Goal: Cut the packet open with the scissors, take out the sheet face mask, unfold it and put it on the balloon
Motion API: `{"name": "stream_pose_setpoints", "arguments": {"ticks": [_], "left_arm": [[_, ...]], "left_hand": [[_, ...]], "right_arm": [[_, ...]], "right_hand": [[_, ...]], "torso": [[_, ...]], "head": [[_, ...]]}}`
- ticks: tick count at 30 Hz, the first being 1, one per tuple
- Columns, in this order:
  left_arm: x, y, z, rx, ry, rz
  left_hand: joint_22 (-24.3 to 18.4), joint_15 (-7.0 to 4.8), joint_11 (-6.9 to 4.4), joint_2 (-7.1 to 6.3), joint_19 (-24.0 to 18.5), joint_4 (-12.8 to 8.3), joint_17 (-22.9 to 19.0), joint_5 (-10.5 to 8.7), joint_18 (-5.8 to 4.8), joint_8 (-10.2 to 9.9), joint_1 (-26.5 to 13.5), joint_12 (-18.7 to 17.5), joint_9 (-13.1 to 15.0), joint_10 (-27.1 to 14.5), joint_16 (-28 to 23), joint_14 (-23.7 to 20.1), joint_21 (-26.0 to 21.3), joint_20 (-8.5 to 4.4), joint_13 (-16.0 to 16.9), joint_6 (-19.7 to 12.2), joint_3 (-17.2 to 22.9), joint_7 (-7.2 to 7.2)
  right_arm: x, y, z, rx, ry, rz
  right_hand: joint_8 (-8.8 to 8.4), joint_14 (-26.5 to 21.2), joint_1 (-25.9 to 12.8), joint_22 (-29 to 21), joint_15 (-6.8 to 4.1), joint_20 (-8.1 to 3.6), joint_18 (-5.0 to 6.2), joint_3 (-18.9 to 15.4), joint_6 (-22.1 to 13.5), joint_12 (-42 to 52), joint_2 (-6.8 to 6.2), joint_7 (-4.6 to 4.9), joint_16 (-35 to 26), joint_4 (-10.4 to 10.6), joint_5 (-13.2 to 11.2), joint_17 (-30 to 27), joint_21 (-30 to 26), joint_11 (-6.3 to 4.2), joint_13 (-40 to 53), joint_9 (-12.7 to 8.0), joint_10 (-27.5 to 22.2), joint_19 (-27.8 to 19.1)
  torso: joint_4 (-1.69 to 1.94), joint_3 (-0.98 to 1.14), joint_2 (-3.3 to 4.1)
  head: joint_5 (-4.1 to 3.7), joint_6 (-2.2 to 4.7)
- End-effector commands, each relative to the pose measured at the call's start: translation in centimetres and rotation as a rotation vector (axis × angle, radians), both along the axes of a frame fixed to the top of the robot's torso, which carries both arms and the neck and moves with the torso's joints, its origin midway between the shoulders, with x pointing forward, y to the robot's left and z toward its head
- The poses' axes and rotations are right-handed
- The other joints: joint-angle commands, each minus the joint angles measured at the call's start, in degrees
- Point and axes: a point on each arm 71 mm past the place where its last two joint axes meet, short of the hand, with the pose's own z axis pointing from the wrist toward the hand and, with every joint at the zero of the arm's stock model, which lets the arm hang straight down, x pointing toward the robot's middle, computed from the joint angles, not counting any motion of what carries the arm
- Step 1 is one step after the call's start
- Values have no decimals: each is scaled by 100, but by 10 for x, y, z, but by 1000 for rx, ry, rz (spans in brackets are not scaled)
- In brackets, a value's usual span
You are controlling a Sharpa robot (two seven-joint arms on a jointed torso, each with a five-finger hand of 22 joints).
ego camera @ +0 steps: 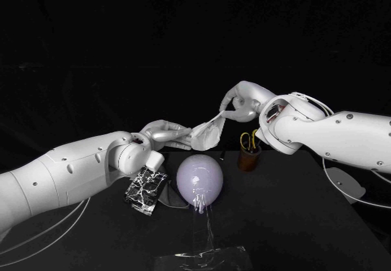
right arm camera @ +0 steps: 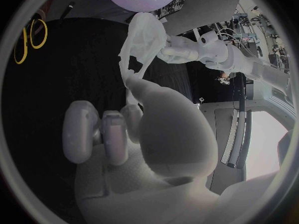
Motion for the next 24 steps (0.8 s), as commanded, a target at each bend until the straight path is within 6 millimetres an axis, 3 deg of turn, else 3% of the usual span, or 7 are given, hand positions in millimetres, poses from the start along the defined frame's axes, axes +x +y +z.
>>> {"name": "stream_pose_setpoints", "arguments": {"ticks": [1, 10, 24], "left_arm": [[-1, -3, 1, -13, 5, -6], [0, 0, 2, 6, -34, 4], [8, 8, 11, 128, -272, 41]], "left_hand": [[3, 12, -8, -17, 1, -67, 10, 17, 51, 44, -24, 30, 54, 17, -29, -12, -19, -14, 6, 10, 101, -36], [7, 11, -6, 6, 6, -97, 13, 17, 51, 50, -29, 26, 77, 11, -39, -12, -12, -11, 6, -6, 160, -7], [61, -11, -29, 18, 163, -249, 32, 19, 98, 132, -54, 38, 258, 17, -46, 64, 112, -27, 36, -101, 304, 137]], "right_arm": [[0, 1, 0, -8, -8, 7], [1, -3, 1, -6, -14, 1], [-1, -7, 2, 3, -32, 7]], "right_hand": [[19, 608, -33, 1189, -45, -8, -101, 29, 28, 17, 45, 2, 20, -9, 30, 1505, 34, -149, 685, 10, 308, 229], [19, 608, -33, 1189, -45, -8, -101, 29, 28, 17, 45, 2, 20, -9, 30, 1505, 34, -149, 685, 10, 308, 229], [21, 608, -37, 1187, -46, -8, -100, 34, 28, 16, 43, 2, 20, -12, 29, 1505, 28, -149, 685, 10, 308, 227]], "torso": [[1, -1, 4], [-1, 0, -1], [-2, 3, 5]], "head": [[-4, -3], [-4, -3], [3, 2]]}}
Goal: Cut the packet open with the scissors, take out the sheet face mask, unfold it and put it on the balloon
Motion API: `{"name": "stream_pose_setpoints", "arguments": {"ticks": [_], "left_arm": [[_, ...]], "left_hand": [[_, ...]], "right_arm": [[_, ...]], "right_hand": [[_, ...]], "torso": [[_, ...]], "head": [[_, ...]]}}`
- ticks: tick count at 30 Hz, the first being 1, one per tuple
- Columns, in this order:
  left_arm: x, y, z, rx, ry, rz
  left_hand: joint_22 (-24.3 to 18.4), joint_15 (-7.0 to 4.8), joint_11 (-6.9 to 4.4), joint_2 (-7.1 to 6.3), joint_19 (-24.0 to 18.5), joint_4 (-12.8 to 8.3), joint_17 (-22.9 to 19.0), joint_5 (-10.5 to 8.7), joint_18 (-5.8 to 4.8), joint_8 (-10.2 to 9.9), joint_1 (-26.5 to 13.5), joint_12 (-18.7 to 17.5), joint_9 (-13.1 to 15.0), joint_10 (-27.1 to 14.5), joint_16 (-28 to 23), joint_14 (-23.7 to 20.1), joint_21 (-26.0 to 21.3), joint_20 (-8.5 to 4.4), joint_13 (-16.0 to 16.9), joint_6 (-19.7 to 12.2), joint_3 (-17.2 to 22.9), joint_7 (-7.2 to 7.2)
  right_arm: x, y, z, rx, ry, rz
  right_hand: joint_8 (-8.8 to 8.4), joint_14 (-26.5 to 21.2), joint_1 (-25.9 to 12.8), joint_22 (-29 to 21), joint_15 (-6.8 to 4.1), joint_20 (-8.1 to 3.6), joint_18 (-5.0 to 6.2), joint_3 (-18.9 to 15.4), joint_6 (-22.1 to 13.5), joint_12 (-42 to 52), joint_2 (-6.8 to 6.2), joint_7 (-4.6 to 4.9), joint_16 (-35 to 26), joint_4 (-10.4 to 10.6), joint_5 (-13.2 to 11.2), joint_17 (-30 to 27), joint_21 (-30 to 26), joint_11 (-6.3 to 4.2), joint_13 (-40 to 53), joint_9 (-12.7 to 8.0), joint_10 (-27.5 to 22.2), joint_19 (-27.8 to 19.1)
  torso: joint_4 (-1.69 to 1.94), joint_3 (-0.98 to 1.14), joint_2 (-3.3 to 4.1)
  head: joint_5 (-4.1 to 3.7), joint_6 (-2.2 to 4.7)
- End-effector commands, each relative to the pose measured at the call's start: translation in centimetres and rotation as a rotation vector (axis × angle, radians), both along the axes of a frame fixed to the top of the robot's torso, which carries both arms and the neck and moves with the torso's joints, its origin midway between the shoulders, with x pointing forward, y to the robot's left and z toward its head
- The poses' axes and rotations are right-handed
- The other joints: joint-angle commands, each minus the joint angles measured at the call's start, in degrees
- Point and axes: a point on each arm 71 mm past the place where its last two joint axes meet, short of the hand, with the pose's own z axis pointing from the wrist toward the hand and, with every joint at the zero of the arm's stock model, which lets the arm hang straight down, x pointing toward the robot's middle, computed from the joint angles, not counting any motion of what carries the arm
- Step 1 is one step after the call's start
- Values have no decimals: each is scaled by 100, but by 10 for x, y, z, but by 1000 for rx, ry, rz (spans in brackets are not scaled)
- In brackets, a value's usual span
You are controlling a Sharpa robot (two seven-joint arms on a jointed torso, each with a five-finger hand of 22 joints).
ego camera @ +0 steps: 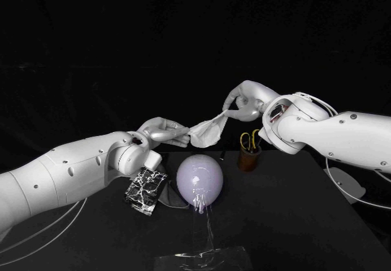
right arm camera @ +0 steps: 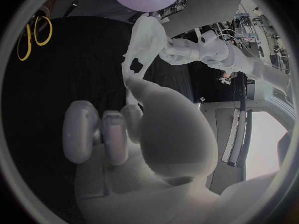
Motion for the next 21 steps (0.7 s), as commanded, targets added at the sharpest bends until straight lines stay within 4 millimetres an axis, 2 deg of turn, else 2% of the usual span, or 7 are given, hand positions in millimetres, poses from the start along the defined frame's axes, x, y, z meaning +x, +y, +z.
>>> {"name": "stream_pose_setpoints", "arguments": {"ticks": [1, 13, 17, 21], "left_arm": [[3, 0, 8, 52, -152, 15], [7, -3, 14, 104, -247, 1], [10, -3, 16, 183, -322, -35], [13, -1, 17, 251, -378, -56]], "left_hand": [[10, 2, -31, 54, 43, -172, 3, 31, 103, 30, -15, 38, 174, 16, -26, 52, 31, -5, 8, 0, 176, 35], [31, 0, -33, 34, 70, -265, -2, 32, 130, 67, -18, 38, 269, 12, -56, 63, 80, -10, 24, -32, 288, 82], [35, 1, -32, 27, 67, -291, -5, 31, 133, 72, -15, 36, 288, 5, -65, 62, 88, -10, 27, -38, 317, 88], [39, 3, -29, 18, 62, -315, -7, 32, 136, 77, -16, 35, 308, 0, -76, 60, 96, -12, 31, -44, 349, 97]], "right_arm": [[-2, 2, 2, 0, -22, 20], [-3, 3, 3, 3, -29, 31], [-3, 3, 4, 12, -40, 31], [-4, 2, 6, 23, -53, 31]], "right_hand": [[18, 609, -20, 1190, -46, -19, -100, 34, 48, 16, 25, 2, 38, -12, 15, 1509, 28, -149, 688, 9, 308, 237], [18, 609, -20, 1190, -46, -19, -100, 34, 48, 16, 25, 2, 38, -12, 15, 1509, 28, -149, 688, 9, 308, 237], [18, 609, -20, 1190, -46, -19, -100, 34, 48, 16, 25, 2, 38, -12, 15, 1509, 28, -149, 688, 9, 308, 237], [19, 609, -22, 1190, -46, -19, -101, 37, 48, 15, 24, 2, 38, -13, 15, 1509, 28, -149, 687, 9, 308, 237]], "torso": [[6, 4, 0], [2, 4, 0], [4, 9, 1], [2, 6, 1]], "head": [[-2, -3], [-6, 2], [-9, 0], [-19, 2]]}}
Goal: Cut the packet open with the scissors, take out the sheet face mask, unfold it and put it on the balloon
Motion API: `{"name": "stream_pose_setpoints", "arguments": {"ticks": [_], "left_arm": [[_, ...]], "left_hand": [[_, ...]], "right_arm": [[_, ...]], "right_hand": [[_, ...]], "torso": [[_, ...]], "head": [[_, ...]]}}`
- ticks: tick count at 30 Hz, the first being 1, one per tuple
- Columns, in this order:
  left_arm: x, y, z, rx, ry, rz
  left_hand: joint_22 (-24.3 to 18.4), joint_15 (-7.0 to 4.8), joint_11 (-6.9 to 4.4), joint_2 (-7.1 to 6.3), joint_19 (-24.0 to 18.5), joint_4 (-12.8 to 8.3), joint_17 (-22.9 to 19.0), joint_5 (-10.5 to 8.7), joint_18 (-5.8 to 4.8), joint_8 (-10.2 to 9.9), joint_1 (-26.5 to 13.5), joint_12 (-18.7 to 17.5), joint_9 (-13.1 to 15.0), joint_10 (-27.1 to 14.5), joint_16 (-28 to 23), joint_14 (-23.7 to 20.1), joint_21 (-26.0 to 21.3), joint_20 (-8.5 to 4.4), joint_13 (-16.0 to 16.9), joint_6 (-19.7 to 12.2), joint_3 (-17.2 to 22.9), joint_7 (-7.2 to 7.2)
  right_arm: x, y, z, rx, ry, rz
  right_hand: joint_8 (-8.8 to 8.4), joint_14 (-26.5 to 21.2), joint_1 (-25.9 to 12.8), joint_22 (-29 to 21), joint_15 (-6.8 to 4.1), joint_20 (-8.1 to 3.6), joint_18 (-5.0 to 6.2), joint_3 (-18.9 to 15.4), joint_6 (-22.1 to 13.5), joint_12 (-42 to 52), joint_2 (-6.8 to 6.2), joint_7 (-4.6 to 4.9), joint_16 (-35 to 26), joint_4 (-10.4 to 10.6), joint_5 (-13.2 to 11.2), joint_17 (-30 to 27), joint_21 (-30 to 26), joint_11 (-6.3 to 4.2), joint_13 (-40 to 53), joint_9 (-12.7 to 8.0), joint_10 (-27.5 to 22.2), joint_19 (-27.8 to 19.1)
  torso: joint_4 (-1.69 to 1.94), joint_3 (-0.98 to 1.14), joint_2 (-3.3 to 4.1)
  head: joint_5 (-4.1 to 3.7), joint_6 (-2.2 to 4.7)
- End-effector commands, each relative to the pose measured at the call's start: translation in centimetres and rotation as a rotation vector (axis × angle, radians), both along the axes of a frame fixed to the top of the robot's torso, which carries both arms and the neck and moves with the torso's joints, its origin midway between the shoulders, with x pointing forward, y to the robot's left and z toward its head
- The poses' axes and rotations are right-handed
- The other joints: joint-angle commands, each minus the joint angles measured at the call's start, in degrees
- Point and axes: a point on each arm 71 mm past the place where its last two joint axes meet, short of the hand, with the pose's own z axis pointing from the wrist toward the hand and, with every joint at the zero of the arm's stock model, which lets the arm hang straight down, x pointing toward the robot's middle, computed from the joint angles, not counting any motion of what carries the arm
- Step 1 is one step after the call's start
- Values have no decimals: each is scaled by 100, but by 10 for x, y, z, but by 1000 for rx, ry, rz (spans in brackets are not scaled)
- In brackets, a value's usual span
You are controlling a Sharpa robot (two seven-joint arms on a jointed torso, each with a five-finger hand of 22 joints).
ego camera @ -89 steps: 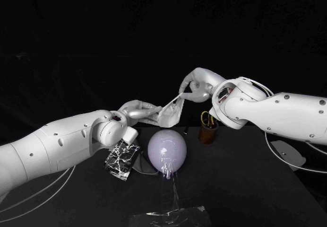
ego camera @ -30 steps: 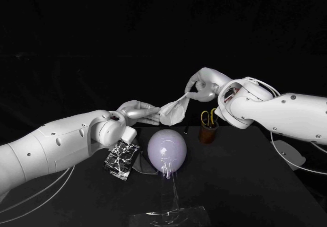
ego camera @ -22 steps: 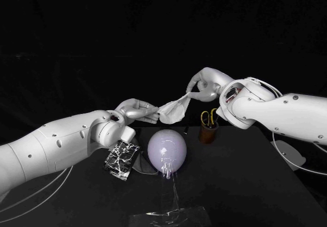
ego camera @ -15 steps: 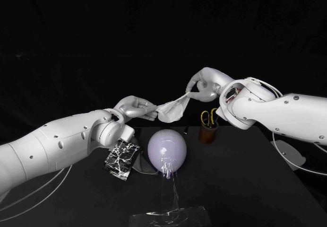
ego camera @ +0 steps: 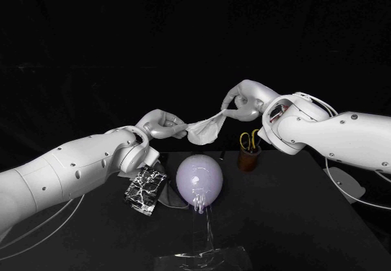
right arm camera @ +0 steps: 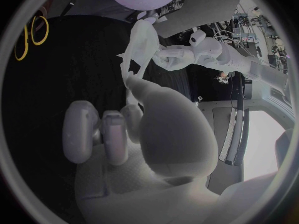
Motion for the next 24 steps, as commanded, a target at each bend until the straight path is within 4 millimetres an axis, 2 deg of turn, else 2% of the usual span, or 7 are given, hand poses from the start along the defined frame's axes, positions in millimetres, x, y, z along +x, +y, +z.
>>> {"name": "stream_pose_setpoints", "arguments": {"ticks": [1, 14, 24], "left_arm": [[3, -1, 5, 116, -129, -51], [15, 0, 2, 218, -187, -52], [17, -6, 2, 224, -196, -57]], "left_hand": [[9, -7, -28, 46, 12, -254, -8, 18, 64, 36, 15, 14, 101, -2, -35, 31, 32, -6, 9, 6, 293, 48], [14, -4, -23, 38, 7, -278, -11, 18, 68, 39, 9, 12, 122, -9, -46, 30, 43, -7, 13, 1, 332, 54], [18, 0, -18, 36, 4, -287, -13, 18, 69, 37, -1, 9, 135, -17, -55, 29, 50, -6, 15, -6, 358, 58]], "right_arm": [[-1, 0, 5, 17, -39, 10], [-3, -1, 12, 84, -76, 8], [-2, 4, 13, 100, -72, 21]], "right_hand": [[28, 609, -6, 1185, -46, -6, -100, 45, 37, 20, 28, 14, 23, -16, 15, 1505, 30, -149, 681, 6, 308, 225], [28, 609, -6, 1185, -46, -6, -100, 45, 37, 20, 28, 14, 23, -16, 15, 1505, 30, -149, 681, 6, 308, 225], [28, 609, -8, 1179, -47, -7, -96, 55, 33, 10, 25, 14, 23, -23, 15, 1505, 4, -150, 675, 6, 304, 217]], "torso": [[1, -2, 2], [7, -12, 1], [9, -6, -1]], "head": [[-14, 4], [-8, 10], [-3, 6]]}}
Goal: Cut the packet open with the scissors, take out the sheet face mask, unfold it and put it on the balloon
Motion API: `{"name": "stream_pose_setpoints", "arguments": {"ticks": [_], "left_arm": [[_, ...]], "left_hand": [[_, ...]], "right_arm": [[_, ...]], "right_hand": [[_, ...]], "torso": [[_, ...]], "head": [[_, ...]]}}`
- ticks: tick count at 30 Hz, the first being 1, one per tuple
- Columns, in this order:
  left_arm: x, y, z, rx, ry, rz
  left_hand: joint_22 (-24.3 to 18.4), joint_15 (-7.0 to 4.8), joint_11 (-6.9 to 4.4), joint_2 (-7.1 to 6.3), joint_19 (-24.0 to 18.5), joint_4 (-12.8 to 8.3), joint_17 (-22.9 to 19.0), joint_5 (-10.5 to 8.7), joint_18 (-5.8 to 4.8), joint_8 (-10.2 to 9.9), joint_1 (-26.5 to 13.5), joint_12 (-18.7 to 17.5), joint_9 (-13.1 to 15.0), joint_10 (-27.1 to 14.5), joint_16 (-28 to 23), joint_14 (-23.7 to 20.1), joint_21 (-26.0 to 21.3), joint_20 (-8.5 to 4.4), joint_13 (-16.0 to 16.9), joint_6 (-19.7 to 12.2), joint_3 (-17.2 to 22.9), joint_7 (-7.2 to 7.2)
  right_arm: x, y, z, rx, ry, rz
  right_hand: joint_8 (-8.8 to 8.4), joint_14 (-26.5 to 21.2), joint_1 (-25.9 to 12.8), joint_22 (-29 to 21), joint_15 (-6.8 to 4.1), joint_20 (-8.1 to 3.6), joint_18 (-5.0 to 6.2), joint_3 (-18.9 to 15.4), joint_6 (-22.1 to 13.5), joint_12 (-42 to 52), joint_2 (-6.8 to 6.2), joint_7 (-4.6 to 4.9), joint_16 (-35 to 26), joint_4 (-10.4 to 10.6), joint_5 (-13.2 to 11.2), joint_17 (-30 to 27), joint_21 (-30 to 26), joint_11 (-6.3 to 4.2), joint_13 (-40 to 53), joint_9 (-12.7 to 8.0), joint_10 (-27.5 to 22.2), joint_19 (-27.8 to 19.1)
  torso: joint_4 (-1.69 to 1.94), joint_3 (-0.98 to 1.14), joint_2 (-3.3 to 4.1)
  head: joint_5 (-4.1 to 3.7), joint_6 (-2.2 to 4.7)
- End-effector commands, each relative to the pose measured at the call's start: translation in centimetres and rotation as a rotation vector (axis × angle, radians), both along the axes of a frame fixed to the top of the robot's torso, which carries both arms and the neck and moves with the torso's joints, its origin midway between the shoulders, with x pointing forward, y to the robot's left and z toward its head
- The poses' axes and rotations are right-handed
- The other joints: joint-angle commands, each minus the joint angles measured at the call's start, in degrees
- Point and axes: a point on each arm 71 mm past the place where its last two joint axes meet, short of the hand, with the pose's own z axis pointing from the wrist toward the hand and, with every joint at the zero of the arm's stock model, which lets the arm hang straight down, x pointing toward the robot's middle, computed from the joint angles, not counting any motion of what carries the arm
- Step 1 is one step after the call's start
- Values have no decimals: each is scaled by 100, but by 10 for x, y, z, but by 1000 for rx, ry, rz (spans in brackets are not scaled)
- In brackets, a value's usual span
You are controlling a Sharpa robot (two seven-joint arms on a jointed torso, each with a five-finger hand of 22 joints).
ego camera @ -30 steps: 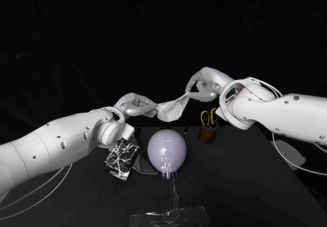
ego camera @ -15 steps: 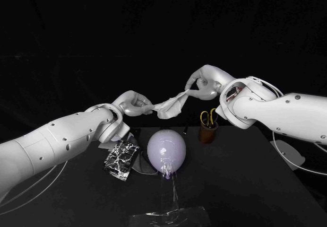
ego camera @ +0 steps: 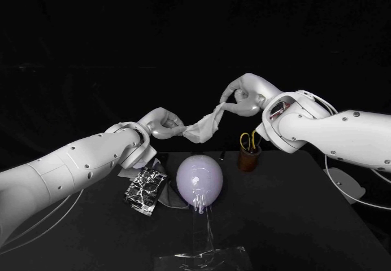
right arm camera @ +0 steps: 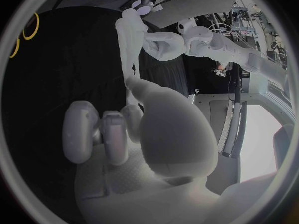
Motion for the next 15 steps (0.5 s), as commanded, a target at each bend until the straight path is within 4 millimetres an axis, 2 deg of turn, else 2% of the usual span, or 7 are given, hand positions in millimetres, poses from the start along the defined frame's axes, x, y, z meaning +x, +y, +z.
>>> {"name": "stream_pose_setpoints", "arguments": {"ticks": [1, 7, 10, 11, 12, 13, 15], "left_arm": [[-1, -4, 2, 7, -21, -26], [0, -5, 3, -11, -20, -19], [0, -5, 3, -15, -12, -18], [0, -6, 2, -14, -7, -18], [0, -6, 2, -13, -1, -17], [0, -6, 1, -11, 5, -16], [0, -5, 0, -5, 21, -13]], "left_hand": [[6, -1, -18, 31, 4, -295, -5, 18, 87, 17, -6, 9, 106, -17, -33, 30, 27, -6, 7, 4, 335, 48], [13, 8, 11, 13, -8, -275, 0, 15, 86, -7, -83, -17, 126, -81, -29, 73, 41, -1, 0, -41, 359, 61], [15, 13, 54, 14, -30, -307, 5, 16, 88, -96, -71, -54, 101, -258, -35, 93, 49, -1, -34, -158, 408, 122], [8, 67, 177, -179, -67, -289, 2, 131, 74, -315, -171, -79, 0, -593, -62, 56, 36, 9, -100, -464, 350, 269], [-3, 119, 238, -170, -106, -284, 2, 6, 61, -455, -165, -57, -90, -762, -86, 14, 16, 13, -106, -596, 391, 336], [-3, 119, 238, -170, -106, -284, 2, 6, 61, -455, -165, -57, -90, -762, -86, 14, 16, 13, -106, -596, 391, 336], [-12, 151, 287, -283, -131, -267, 8, 12, 50, -576, -228, -58, -171, -879, -98, -13, 2, 18, -103, -707, 341, 384]], "right_arm": [[0, 2, 2, 17, -18, 11], [1, 6, 2, 15, -10, 22], [1, 9, 2, 13, -7, 26], [1, 10, 2, 13, -6, 28], [1, 10, 2, 13, -5, 29], [2, 11, 2, 13, -5, 29], [2, 12, 2, 13, -4, 30]], "right_hand": [[21, 609, -8, 1183, -47, -8, -96, 32, 25, 18, 25, 0, 20, 1, 18, 1509, 4, -150, 677, 6, 304, 218], [21, 609, -8, 1183, -47, -8, -96, 32, 25, 18, 25, 0, 20, 1, 18, 1509, 4, -150, 677, 6, 304, 218], [21, 609, -8, 1183, -47, -8, -96, 32, 25, 18, 25, 0, 20, 1, 18, 1509, 4, -150, 677, 6, 304, 218], [21, 609, -8, 1183, -47, -8, -96, 32, 25, 18, 25, 0, 20, 1, 18, 1509, 4, -150, 677, 6, 304, 218], [21, 609, -8, 1183, -47, -8, -96, 32, 25, 18, 25, 0, 20, 1, 18, 1509, 4, -150, 677, 6, 304, 218], [21, 609, -8, 1183, -47, -8, -96, 32, 25, 18, 25, 0, 20, 1, 18, 1509, 4, -150, 677, 6, 304, 218], [21, 609, -8, 1183, -47, -8, -96, 32, 25, 18, 25, 0, 20, 1, 18, 1509, 4, -150, 677, 6, 304, 218]], "torso": [[0, 3, -3], [-3, 3, -4], [0, 1, -2], [2, 0, -1], [4, -1, -1], [4, -2, -1], [4, -3, 0]], "head": [[-3, 3], [-11, 16], [-19, 24], [-21, 25], [-23, 26], [-23, 25], [-26, 27]]}}
